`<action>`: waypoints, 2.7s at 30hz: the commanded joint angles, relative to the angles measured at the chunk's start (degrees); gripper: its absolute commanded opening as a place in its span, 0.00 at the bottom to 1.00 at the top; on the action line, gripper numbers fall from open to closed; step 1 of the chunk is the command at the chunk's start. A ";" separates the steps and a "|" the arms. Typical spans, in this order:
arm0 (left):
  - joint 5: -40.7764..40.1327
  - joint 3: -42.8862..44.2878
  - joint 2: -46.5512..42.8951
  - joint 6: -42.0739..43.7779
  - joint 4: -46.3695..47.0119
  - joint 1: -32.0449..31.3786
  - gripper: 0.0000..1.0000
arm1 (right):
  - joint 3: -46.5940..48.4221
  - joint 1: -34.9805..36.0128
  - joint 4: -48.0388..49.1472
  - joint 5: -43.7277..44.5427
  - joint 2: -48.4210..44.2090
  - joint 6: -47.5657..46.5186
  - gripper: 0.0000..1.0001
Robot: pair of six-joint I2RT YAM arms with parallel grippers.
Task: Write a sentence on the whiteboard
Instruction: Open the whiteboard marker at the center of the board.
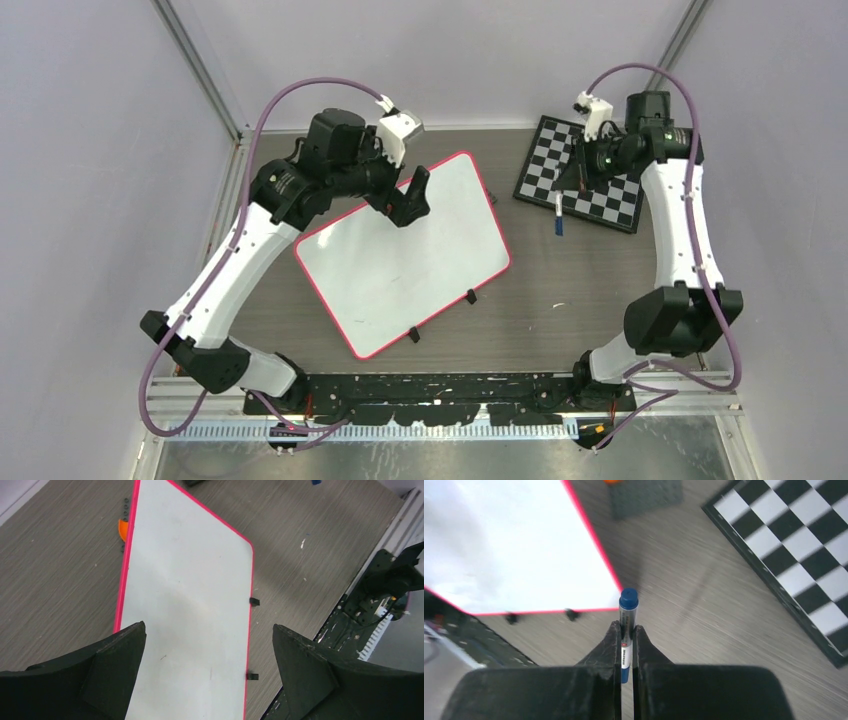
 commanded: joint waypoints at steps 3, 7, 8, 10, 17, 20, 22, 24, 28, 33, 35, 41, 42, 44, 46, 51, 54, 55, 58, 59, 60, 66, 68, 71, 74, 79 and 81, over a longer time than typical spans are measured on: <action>5.28 1.71 1.16 -3.54 6.18 -0.01 1.00 | -2.10 -0.04 20.25 -18.62 -10.62 34.04 0.00; 10.44 1.35 2.83 -7.16 11.03 -0.06 1.00 | -11.11 0.03 44.40 -20.94 -16.85 54.44 0.00; 12.24 1.58 3.37 -8.40 11.72 -0.08 1.00 | -13.29 0.09 50.58 -21.39 -17.98 59.66 0.00; 16.81 2.01 5.53 -11.14 13.15 -0.02 0.98 | -15.75 0.65 58.96 -21.34 -19.52 68.13 0.00; 28.45 -0.34 8.45 -22.18 25.96 -0.02 0.83 | -12.97 4.55 56.85 -17.39 -19.88 71.79 0.00; 30.08 -1.88 8.19 -25.80 31.16 -0.03 0.78 | -12.56 8.16 54.54 -15.90 -20.21 70.68 0.00; 30.66 -1.33 8.68 -26.04 30.51 -0.01 0.77 | -12.66 9.16 53.51 -15.56 -20.27 70.51 0.00; 30.76 -1.79 8.66 -26.26 30.70 -0.08 0.75 | -12.79 9.83 52.53 -14.92 -20.49 70.29 0.00; 30.69 -2.20 8.44 -25.36 30.87 -0.65 0.66 | -12.13 11.03 50.19 -13.79 -20.46 69.64 0.00; 30.26 -1.33 8.99 -24.90 30.51 -0.72 0.40 | -11.82 11.76 49.81 -13.64 -19.89 70.24 0.00; 30.80 -1.61 9.14 -25.33 30.93 -0.72 0.33 | -12.08 12.02 49.90 -13.57 -19.65 70.38 0.00; 33.01 -2.88 10.31 -28.13 34.82 -0.75 0.36 | -14.32 13.00 51.52 -14.60 -19.29 71.47 0.00; 32.86 -2.08 10.77 -28.29 34.86 -0.77 0.37 | -14.22 13.09 51.25 -14.61 -19.19 71.20 0.00; 32.70 -0.61 11.99 -28.69 34.92 -0.82 0.29 | -13.80 13.16 50.75 -14.52 -18.93 70.90 0.00; 32.44 0.36 12.89 -28.94 34.84 -0.72 0.19 | -13.33 13.26 50.19 -14.50 -18.76 70.43 0.00; 32.66 1.27 12.65 -26.25 31.59 -0.45 0.00 | -13.52 13.27 49.20 -17.26 -19.33 67.82 0.14; 35.51 1.49 11.77 -19.28 24.26 0.34 0.00 | -11.76 13.10 44.86 -23.12 -19.16 62.30 0.54; 37.16 1.60 11.35 -14.26 20.62 0.55 0.00 | -10.72 12.87 42.33 -25.66 -18.83 59.55 0.65; 40.27 2.00 9.87 2.10 8.12 1.19 0.00 | -7.27 12.47 30.85 -32.12 -17.60 49.90 0.79; 40.41 2.66 9.58 7.80 3.32 1.22 0.00 | -5.85 12.44 25.90 -33.84 -16.94 46.57 0.81; 40.39 2.95 9.39 11.73 -0.76 1.22 0.00 | -4.29 12.37 20.64 -35.03 -16.26 42.48 0.84; 42.99 5.55 12.19 18.90 -12.44 0.97 0.00 | 0.30 13.82 2.31 -32.17 -14.88 26.95 0.89; 43.58 5.39 12.42 19.83 -13.02 0.69 0.00 | 0.00 14.87 0.35 -30.67 -14.71 24.94 0.83; 44.03 4.10 12.07 20.61 -12.85 0.13 0.00 | -1.10 16.72 -2.38 -28.20 -14.52 21.85 0.75; 43.84 3.65 12.24 21.96 -13.77 -0.93 0.00 | -2.44 18.13 -1.35 -27.62 -14.98 22.14 0.59; 43.16 5.46 13.91 22.53 -16.11 -2.69 0.00 | -3.15 20.84 0.65 -27.27 -14.81 23.62 0.63; 43.07 5.94 14.42 22.03 -16.14 -2.71 0.00 | -3.67 21.76 1.27 -27.06 -14.70 23.86 0.59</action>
